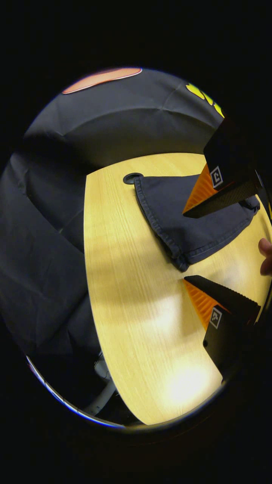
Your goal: Grasp the waist and the cuffs of the jeans and fold them to make the two legs overlap; first hold the waist and fold one-third of the jeans toward the cuffs, then hold the cuffs and fold the remaining one-third in the same direction to finish folding.
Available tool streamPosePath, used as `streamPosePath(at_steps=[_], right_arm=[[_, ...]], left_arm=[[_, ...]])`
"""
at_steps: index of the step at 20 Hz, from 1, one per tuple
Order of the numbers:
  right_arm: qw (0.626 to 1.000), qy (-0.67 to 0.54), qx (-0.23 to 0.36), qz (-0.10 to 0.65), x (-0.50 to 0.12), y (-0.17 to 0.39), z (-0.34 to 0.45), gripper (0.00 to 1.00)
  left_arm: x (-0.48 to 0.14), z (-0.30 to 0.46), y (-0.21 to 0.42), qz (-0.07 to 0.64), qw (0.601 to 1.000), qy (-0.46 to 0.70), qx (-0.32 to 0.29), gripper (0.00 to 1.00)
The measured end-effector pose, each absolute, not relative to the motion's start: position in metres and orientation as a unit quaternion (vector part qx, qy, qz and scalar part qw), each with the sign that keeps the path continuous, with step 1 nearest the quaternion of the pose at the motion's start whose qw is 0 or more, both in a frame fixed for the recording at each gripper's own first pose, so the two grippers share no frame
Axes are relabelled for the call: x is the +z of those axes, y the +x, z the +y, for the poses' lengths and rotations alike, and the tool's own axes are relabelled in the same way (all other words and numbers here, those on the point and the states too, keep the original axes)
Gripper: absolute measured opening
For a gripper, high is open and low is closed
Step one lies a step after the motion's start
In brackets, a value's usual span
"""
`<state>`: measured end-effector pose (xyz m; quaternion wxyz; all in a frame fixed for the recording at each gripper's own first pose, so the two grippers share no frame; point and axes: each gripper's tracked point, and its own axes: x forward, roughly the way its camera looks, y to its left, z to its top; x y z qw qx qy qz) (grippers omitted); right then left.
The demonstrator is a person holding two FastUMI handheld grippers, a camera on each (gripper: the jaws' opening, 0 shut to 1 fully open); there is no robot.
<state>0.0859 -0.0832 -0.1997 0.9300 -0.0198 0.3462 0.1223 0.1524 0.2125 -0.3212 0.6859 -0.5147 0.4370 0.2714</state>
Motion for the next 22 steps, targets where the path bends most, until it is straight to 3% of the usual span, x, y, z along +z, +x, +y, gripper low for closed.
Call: streamPosePath(at_steps=[3, 4, 5, 6, 8, 9, 10, 12, 13, 14, 18, 22], right_arm=[[0.928, -0.010, 0.102, 0.359, -0.206, 0.084, -0.101, 0.99], [0.927, -0.008, 0.097, 0.363, -0.207, 0.083, -0.105, 0.94], [0.925, -0.006, 0.095, 0.367, -0.209, 0.082, -0.107, 0.99], [0.923, -0.007, 0.097, 0.374, -0.214, 0.080, -0.106, 0.94], [0.919, -0.011, 0.103, 0.380, -0.218, 0.079, -0.104, 0.99], [0.919, -0.012, 0.107, 0.379, -0.220, 0.080, -0.102, 0.94], [0.919, -0.010, 0.108, 0.378, -0.220, 0.079, -0.101, 0.99], [0.919, 0.001, 0.106, 0.380, -0.222, 0.078, -0.102, 0.99], [0.918, 0.009, 0.103, 0.382, -0.223, 0.077, -0.103, 0.94], [0.918, 0.013, 0.099, 0.384, -0.225, 0.078, -0.105, 0.99], [0.918, 0.018, 0.088, 0.385, -0.225, 0.072, -0.121, 0.99], [0.922, 0.017, 0.083, 0.378, -0.215, 0.068, -0.132, 0.99]], left_arm=[[-0.323, 0.211, 0.169, 0.435, 0.660, -0.544, 0.282, 0.98], [-0.327, 0.211, 0.169, 0.442, 0.656, -0.541, 0.284, 0.98], [-0.328, 0.211, 0.169, 0.450, 0.650, -0.539, 0.290, 0.98], [-0.329, 0.212, 0.170, 0.460, 0.644, -0.534, 0.296, 0.98], [-0.336, 0.214, 0.168, 0.499, 0.623, -0.515, 0.313, 1.00], [-0.340, 0.217, 0.158, 0.515, 0.607, -0.508, 0.329, 0.93], [-0.342, 0.219, 0.157, 0.517, 0.598, -0.510, 0.340, 0.79], [-0.344, 0.220, 0.153, 0.518, 0.592, -0.511, 0.346, 0.51], [-0.342, 0.219, 0.153, 0.513, 0.594, -0.513, 0.349, 0.48], [-0.342, 0.220, 0.154, 0.503, 0.596, -0.520, 0.350, 0.40], [-0.342, 0.213, 0.164, 0.457, 0.626, -0.540, 0.328, 0.16], [-0.316, 0.205, 0.173, 0.427, 0.673, -0.525, 0.297, 0.10]])
